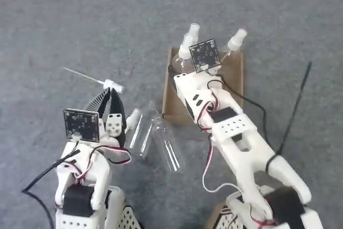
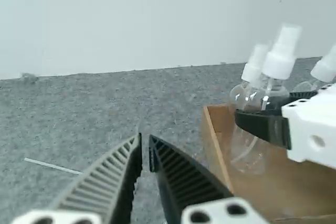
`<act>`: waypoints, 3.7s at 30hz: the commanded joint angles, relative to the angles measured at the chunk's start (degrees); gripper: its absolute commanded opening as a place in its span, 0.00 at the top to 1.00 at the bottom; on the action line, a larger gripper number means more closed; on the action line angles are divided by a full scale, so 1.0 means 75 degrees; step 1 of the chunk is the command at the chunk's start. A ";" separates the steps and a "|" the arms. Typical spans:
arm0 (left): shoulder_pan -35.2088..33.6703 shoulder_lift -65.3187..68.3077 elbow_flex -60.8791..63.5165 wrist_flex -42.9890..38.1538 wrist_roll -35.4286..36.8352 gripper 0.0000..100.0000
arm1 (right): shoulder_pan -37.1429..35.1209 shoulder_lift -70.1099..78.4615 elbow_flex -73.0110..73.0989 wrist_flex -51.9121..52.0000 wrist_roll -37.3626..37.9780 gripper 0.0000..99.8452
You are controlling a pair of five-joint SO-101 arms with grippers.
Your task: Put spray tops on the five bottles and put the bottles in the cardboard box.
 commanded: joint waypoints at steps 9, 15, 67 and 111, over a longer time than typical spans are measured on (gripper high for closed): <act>-0.0023 0.0188 -0.0041 -0.0188 0.0012 0.99 | 0.0088 0.0850 -0.0082 -0.0908 -0.0082 0.99; -0.0023 0.0188 -0.0041 -0.0188 0.0012 0.99 | 0.0240 0.1366 -0.0082 -0.1471 -0.0082 0.99; -0.0023 0.0188 0.0029 -0.0211 0.0012 0.99 | 0.0217 0.1389 0.0258 -0.1084 -0.0070 0.84; -0.0023 0.0188 0.0029 -0.0211 0.0012 0.99 | 0.0217 0.1377 0.0316 -0.1096 -0.0070 0.68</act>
